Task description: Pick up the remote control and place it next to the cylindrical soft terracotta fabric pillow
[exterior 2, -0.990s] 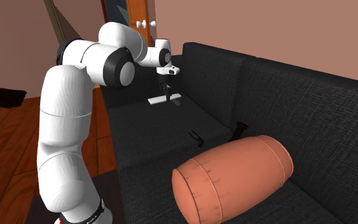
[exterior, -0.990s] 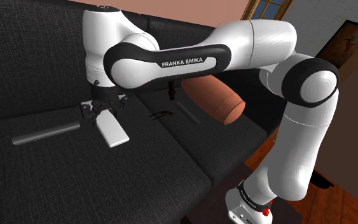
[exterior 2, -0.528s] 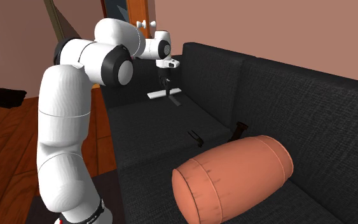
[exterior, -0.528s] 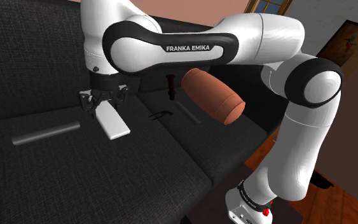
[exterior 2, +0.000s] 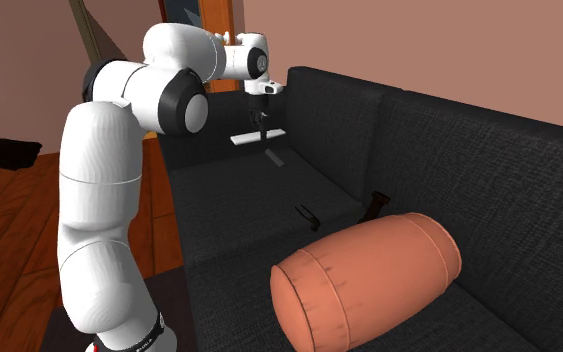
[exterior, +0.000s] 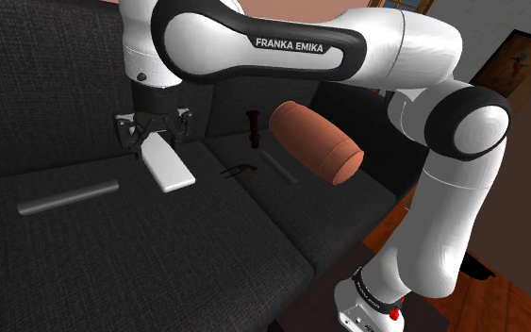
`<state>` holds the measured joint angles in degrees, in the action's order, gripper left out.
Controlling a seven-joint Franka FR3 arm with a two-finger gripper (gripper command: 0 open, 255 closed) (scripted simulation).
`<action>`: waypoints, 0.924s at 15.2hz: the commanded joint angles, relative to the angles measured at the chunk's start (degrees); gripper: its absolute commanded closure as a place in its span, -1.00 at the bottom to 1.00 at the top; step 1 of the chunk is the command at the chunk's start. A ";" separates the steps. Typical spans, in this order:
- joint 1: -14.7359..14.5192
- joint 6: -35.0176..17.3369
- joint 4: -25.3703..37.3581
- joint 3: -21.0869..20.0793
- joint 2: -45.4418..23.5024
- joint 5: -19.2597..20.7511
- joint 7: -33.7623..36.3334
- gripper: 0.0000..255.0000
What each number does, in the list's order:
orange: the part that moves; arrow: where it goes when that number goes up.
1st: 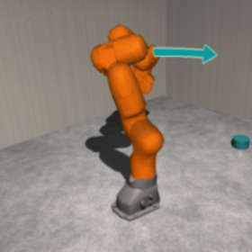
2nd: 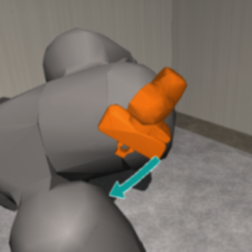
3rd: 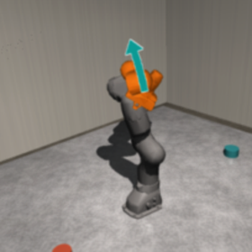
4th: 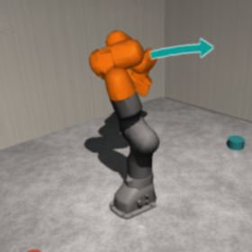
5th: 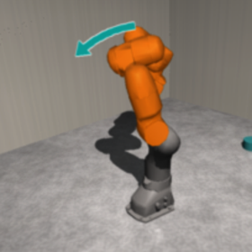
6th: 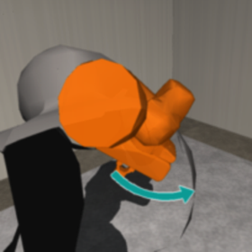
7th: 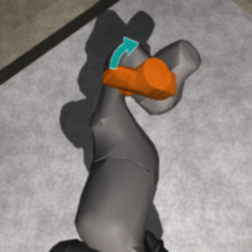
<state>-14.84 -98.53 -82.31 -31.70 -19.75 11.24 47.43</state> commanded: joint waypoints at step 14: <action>-2.86 13.11 15.88 -0.13 -2.91 1.38 -0.20 1.00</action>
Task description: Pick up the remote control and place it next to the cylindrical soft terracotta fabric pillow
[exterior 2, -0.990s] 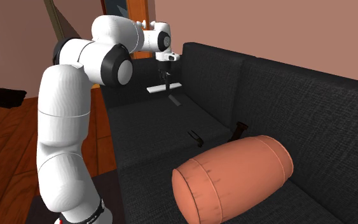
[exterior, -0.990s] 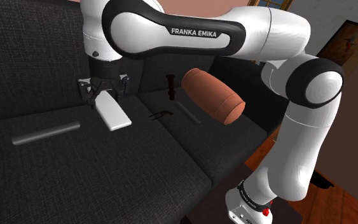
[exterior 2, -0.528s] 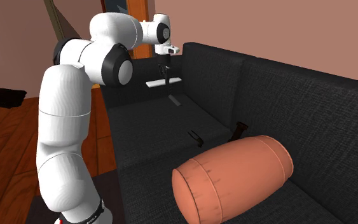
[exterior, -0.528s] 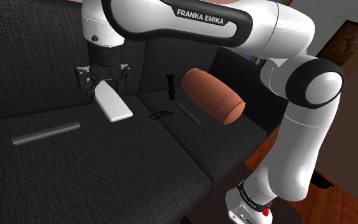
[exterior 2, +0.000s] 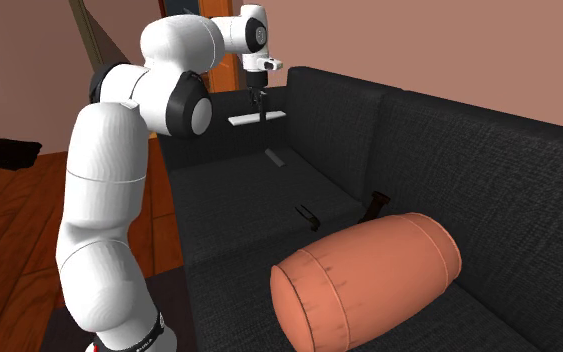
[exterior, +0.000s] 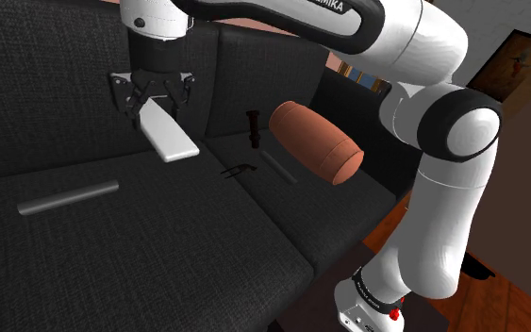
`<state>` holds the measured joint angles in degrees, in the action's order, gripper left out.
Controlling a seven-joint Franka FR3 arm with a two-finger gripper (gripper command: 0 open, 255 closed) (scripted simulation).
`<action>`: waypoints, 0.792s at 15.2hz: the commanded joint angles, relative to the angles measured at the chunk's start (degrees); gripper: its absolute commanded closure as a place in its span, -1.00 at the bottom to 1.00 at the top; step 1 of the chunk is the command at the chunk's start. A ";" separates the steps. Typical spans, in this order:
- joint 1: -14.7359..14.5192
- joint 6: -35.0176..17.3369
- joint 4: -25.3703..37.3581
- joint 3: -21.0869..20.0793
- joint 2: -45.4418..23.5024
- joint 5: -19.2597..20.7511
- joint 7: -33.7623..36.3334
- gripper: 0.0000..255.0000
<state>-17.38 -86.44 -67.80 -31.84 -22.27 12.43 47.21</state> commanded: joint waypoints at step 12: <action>13.54 -7.58 -31.92 4.39 28.27 -14.19 -15.57 1.00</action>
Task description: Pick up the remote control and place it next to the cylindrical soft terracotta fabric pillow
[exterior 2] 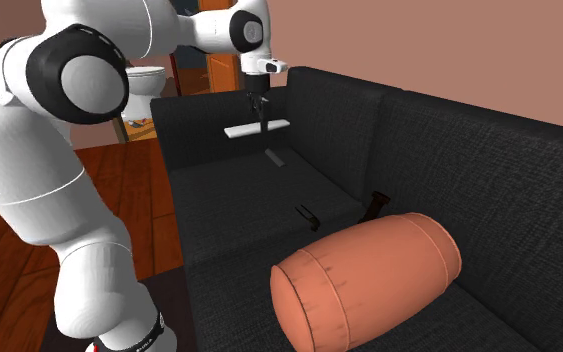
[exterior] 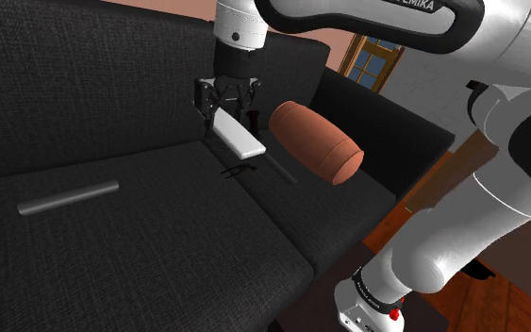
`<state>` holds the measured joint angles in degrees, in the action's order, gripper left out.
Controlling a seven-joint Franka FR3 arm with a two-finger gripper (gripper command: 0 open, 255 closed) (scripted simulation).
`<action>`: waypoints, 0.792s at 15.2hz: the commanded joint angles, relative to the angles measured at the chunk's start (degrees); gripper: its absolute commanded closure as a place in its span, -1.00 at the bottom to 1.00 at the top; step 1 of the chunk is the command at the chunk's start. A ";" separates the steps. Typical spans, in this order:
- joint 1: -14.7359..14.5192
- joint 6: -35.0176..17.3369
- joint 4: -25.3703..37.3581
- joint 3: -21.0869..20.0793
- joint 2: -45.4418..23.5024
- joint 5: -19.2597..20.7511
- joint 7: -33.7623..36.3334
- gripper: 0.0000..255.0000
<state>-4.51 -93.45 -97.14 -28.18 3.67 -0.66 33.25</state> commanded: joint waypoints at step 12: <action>4.15 -0.16 -22.85 13.06 23.45 -5.12 -19.11 1.00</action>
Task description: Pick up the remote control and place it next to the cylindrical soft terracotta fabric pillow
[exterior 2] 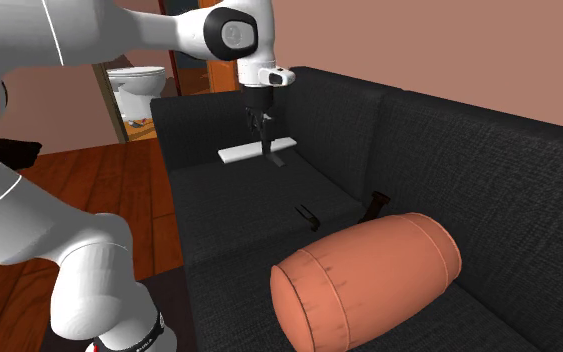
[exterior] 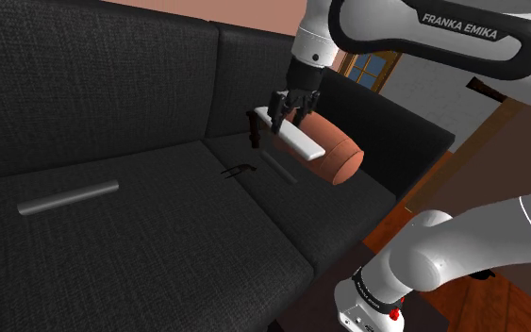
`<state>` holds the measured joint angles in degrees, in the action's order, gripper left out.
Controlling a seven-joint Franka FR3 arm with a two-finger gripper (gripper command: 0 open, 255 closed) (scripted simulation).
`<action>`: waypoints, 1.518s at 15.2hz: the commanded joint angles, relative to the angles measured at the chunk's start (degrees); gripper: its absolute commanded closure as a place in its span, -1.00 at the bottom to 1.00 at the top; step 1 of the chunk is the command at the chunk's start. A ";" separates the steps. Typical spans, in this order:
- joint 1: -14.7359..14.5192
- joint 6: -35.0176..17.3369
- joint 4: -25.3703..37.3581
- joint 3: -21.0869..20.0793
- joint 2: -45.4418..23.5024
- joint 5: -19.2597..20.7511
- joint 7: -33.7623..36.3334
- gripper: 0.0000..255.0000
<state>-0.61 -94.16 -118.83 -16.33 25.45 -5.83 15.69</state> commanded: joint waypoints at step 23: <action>2.35 -8.59 -21.78 9.73 12.72 2.73 -12.29 1.00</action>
<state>1.74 -102.04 -139.93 -6.59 38.16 -3.09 3.43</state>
